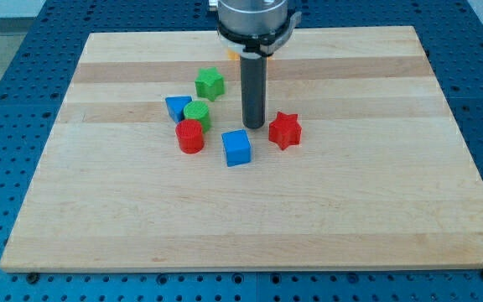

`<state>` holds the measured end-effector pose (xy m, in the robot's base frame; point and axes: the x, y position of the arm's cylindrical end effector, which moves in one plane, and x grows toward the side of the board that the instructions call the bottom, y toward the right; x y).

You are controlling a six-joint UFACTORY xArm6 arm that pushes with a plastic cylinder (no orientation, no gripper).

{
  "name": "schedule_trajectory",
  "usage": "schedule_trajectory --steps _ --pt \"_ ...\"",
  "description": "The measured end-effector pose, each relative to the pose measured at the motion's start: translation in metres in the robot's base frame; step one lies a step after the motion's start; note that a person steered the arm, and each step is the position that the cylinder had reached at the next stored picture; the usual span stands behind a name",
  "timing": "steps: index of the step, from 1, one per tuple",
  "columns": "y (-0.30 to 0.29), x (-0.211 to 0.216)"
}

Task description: Push the red star towards the bottom left side of the board

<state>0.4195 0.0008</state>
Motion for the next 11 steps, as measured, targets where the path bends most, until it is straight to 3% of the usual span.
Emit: schedule_trajectory --steps 1,7,10,11 --pt "0.018 0.016" --pt "0.137 0.006" --pt "0.173 0.082" --pt "0.175 0.075"
